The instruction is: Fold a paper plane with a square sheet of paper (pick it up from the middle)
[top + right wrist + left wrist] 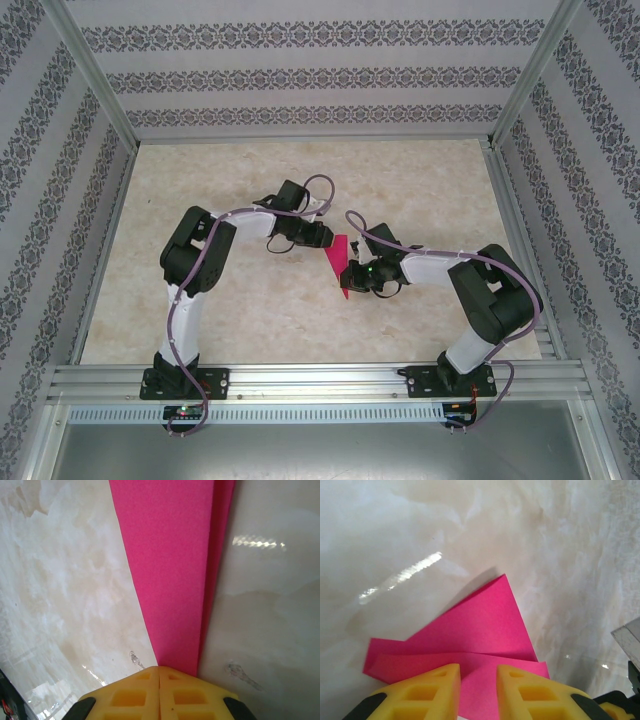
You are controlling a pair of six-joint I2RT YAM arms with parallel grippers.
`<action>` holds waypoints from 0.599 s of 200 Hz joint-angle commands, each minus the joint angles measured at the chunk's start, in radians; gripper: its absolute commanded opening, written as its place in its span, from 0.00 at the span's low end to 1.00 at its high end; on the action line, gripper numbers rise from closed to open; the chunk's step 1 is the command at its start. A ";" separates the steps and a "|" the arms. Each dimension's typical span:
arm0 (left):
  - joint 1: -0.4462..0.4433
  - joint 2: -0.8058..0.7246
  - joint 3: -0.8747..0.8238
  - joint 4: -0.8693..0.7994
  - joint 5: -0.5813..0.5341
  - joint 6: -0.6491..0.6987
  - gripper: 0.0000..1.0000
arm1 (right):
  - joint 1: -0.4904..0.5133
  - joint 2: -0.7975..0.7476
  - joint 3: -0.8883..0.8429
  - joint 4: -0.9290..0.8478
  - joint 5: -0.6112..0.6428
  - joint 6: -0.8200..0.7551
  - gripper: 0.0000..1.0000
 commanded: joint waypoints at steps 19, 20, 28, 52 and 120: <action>0.069 0.046 0.068 -0.047 -0.133 0.027 0.27 | -0.003 0.088 -0.080 -0.183 0.089 -0.024 0.07; 0.070 0.047 0.069 -0.048 -0.134 0.027 0.27 | -0.003 0.088 -0.080 -0.183 0.088 -0.023 0.08; 0.077 0.052 0.077 -0.055 -0.141 0.031 0.27 | -0.003 0.089 -0.080 -0.179 0.088 -0.022 0.08; 0.100 0.061 0.095 -0.068 -0.149 0.033 0.27 | -0.004 0.092 -0.073 -0.187 0.098 -0.019 0.08; 0.092 -0.119 0.061 -0.029 -0.113 -0.060 0.25 | -0.004 0.080 -0.045 -0.198 0.096 -0.010 0.08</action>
